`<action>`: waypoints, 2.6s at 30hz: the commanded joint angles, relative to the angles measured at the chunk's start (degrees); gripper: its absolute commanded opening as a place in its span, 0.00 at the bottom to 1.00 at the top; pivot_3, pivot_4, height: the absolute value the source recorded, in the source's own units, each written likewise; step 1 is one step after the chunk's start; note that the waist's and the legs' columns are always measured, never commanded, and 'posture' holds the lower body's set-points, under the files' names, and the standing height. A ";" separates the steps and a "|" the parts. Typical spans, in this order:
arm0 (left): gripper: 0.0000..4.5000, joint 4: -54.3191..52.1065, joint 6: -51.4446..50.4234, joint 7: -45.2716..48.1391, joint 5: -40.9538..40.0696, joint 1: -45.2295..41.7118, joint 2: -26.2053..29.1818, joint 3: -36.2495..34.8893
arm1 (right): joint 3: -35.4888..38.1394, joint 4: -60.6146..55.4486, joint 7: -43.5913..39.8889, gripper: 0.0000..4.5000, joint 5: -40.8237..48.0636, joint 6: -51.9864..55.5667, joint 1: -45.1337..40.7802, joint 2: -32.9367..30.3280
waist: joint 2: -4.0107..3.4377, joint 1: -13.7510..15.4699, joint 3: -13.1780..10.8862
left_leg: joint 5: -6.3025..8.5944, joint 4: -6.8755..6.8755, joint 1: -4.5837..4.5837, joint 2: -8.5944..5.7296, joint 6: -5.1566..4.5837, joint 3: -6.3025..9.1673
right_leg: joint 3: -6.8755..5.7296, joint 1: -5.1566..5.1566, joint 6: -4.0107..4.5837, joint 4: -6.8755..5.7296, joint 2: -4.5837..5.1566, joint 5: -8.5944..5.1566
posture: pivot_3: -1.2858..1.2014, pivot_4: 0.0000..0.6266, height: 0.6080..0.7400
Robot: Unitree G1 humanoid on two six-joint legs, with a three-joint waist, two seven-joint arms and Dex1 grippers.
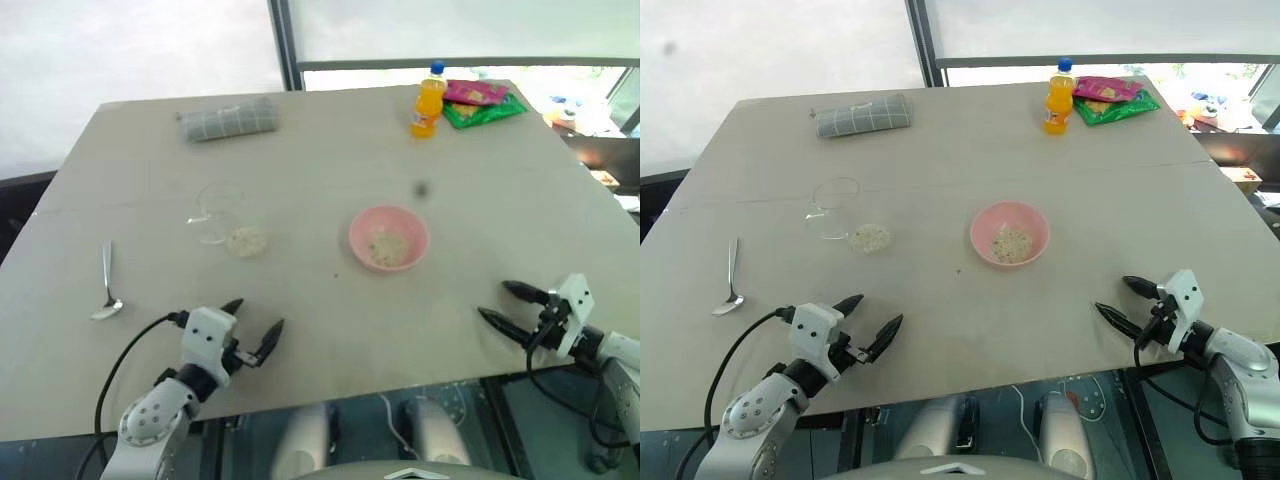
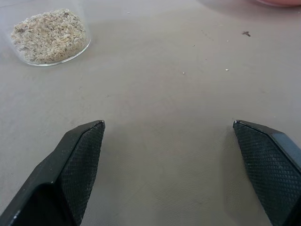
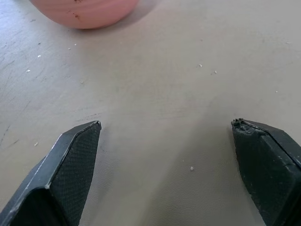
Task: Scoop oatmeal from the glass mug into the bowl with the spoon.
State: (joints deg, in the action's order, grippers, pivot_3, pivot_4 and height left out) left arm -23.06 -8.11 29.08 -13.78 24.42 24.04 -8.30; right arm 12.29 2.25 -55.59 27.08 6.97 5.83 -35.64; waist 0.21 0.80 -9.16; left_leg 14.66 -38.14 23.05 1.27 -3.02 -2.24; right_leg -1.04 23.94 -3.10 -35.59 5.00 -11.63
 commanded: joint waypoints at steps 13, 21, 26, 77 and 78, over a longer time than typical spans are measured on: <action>1.00 -0.43 -0.92 1.09 -0.60 1.91 0.10 1.23 | 1.21 -2.67 -2.03 0.99 1.08 0.65 -0.24 -0.81 | -0.03 0.08 0.01 | -0.17 -0.06 0.70 -0.03 -0.30 -0.02 | -0.02 0.69 0.02 -0.01 -0.10 0.02 | 0.52 0.24 1.00; 1.00 -1.39 -0.74 1.08 -0.37 3.12 0.44 0.76 | 1.17 -2.70 -2.29 0.99 1.06 0.57 0.31 -0.70 | -0.03 0.01 0.01 | -0.17 -0.07 0.70 -0.02 -0.30 -0.04 | -0.01 0.69 0.02 -0.01 -0.12 0.02 | 0.52 0.24 1.00; 1.00 -2.75 -0.47 0.38 -1.14 3.49 -0.04 -0.37 | 1.39 -3.92 -3.71 0.99 2.13 1.20 -0.02 -1.43 | -0.01 0.01 0.00 | -0.17 -0.07 0.70 -0.02 -0.30 -0.06 | 0.01 0.68 0.02 -0.01 -0.14 0.02 | 0.52 0.24 1.00; 0.26 41.16 -32.54 -2.18 -8.26 -23.94 21.51 -25.69 | -7.87 -25.16 -4.90 1.00 16.28 23.12 -24.47 -4.08 | 0.36 -0.56 -0.23 | -0.20 -0.21 0.61 0.04 -0.27 -0.08 | -0.03 0.67 0.34 -0.41 -0.13 0.24 | 0.52 0.24 1.00; 0.16 40.97 -32.50 -2.58 -8.22 -23.79 21.27 -25.97 | -7.82 -25.07 -4.94 1.00 16.24 23.05 -24.42 -4.08 | 0.27 -0.71 -0.18 | -0.20 -0.19 0.57 0.04 -0.27 -0.12 | 0.01 0.67 0.34 -0.43 -0.14 0.24 | 0.52 0.24 1.00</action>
State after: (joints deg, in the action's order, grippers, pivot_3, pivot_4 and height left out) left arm 15.78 -37.96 27.15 -22.72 -1.75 46.88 -35.40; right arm 2.62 -21.25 -60.65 43.01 30.98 -18.62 -39.14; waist 0.49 0.09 -9.35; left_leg 14.46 -38.32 23.61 1.32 -3.29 -2.39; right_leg -1.00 24.61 -2.77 -36.02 4.86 -11.39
